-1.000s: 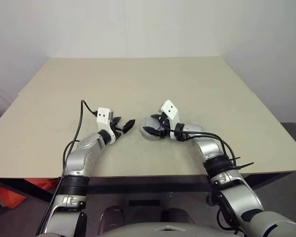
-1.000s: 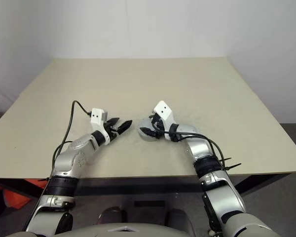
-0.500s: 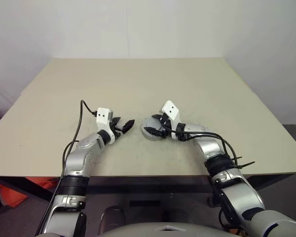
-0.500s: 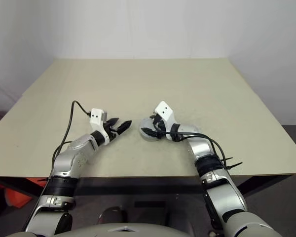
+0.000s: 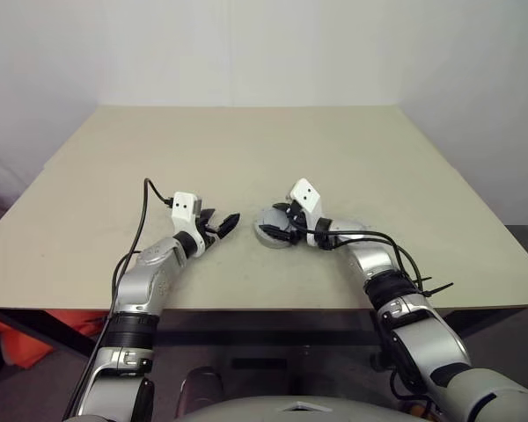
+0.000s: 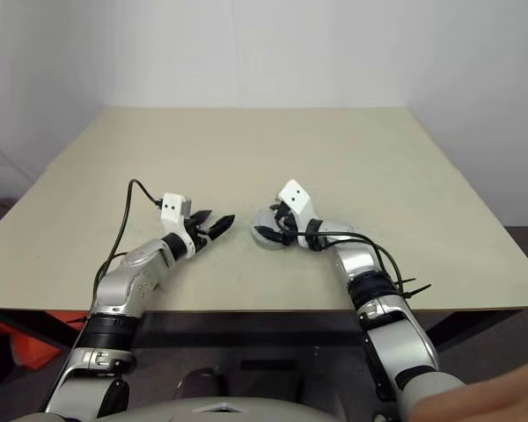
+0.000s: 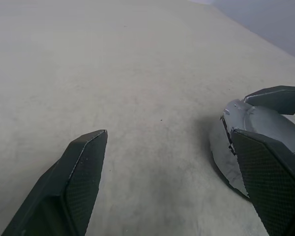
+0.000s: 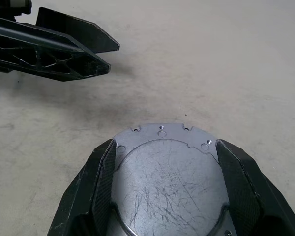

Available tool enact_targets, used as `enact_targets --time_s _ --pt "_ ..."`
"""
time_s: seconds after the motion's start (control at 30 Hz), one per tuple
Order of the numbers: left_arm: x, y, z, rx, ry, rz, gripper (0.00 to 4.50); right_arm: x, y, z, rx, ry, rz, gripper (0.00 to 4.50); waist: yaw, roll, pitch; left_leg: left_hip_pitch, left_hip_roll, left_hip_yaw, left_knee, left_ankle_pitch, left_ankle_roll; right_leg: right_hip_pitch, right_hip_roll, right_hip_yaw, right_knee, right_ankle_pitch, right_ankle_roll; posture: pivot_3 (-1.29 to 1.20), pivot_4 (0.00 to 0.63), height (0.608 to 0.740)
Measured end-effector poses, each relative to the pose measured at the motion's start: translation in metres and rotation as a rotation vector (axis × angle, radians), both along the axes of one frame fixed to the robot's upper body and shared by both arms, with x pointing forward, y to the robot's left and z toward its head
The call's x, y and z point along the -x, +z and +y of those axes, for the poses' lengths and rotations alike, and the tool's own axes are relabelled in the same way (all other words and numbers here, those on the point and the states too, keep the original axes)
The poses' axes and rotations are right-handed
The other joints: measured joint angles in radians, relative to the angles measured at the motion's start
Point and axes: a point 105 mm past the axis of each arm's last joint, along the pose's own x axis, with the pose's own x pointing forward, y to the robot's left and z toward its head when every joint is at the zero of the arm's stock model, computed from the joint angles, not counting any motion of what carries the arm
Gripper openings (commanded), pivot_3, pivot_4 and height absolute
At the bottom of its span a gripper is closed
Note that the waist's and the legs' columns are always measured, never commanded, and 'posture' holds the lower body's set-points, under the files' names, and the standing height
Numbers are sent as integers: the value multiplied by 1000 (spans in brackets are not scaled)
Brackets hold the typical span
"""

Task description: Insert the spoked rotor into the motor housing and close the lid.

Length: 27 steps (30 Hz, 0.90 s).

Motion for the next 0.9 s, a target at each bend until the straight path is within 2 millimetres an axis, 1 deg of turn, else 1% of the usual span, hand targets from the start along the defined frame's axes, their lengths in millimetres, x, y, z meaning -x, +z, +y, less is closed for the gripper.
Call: enact_targets --time_s 0.07,0.2,0.23,0.3,0.43,0.7,0.9 --pt "0 0 0 -1 0 -1 4254 1 1 -1 -11 3 1 3116 0 0 0 -1 -1 -2 0 0 0 2 0 1 0 0 0 0 0 740" --pt "0 0 0 -3 1 -3 4254 5 7 -1 -54 16 8 3116 -1 -1 0 -10 1 -1 0 0 0 -5 0 1 1 2 -1 0 0 740" --pt "0 0 0 -3 1 -3 4254 7 8 0 -58 26 10 3116 -3 -1 0 -11 1 0 1 0 0 -7 1 1 3 5 -6 0 0 740" --pt "0 0 0 -3 0 -4 4254 9 10 2 -69 40 13 3116 -4 -1 0 -12 2 5 0 0 1 -9 2 1 4 6 -8 0 0 740" --pt "0 0 0 -2 -1 -5 4254 10 13 3 -90 42 21 3116 -4 -1 1 -17 3 6 -1 -1 2 -13 3 0 4 5 -9 0 0 740" --pt "0 1 0 -3 -1 -6 4254 9 15 -1 -143 5 35 3116 -3 -2 3 -16 3 7 0 -1 1 -13 3 0 5 5 -9 0 0 740" --pt "0 1 0 -3 0 -9 4254 9 20 0 -189 7 38 3116 -3 2 7 -18 3 7 0 -1 2 -15 3 0 5 5 -9 0 0 740"
